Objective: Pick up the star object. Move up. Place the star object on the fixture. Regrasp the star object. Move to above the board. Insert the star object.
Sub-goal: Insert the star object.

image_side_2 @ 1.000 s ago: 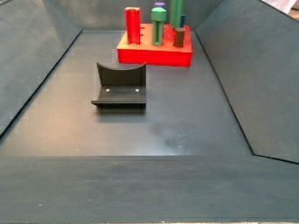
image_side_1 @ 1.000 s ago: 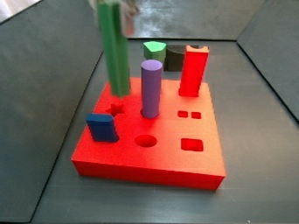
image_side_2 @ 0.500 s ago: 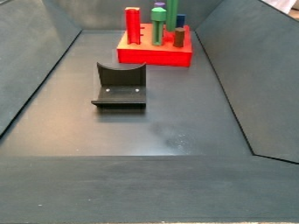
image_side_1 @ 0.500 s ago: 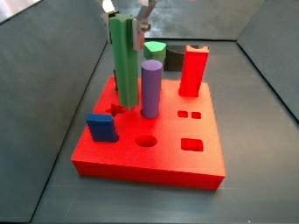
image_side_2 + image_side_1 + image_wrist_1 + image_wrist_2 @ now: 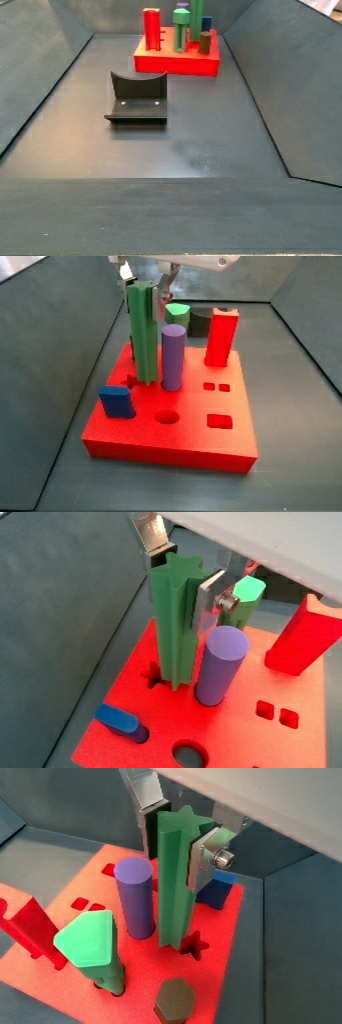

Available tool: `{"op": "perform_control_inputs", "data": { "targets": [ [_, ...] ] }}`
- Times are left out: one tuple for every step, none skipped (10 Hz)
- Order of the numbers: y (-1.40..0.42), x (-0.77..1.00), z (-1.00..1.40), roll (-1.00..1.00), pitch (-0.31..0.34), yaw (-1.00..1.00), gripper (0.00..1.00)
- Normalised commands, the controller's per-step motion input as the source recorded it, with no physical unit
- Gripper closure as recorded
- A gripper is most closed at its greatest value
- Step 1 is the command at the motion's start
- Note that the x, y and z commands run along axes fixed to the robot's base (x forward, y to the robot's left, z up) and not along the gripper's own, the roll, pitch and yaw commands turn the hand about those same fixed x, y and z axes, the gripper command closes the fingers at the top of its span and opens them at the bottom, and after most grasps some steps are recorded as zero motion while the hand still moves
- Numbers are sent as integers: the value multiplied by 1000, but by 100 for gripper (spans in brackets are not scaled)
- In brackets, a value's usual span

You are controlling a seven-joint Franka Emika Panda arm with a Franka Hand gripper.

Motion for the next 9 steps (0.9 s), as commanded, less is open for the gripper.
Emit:
{"op": "perform_control_inputs", "data": {
  "targets": [
    [23,0,0,-64,-29,129,100],
    [-29,0,0,0,0,0,100],
    [0,-226,3,0,-71,0,100],
    [0,-331,0,0,-107,37,100],
    [66,-126,0,0,0,0,100],
    [0,-354,0,0,-36,-14,100],
    [-6,-111,0,1,0,-11,100],
    [-63,0,0,0,0,0,100],
    [-237,0,-3,51,0,-54,100]
  ]
}}
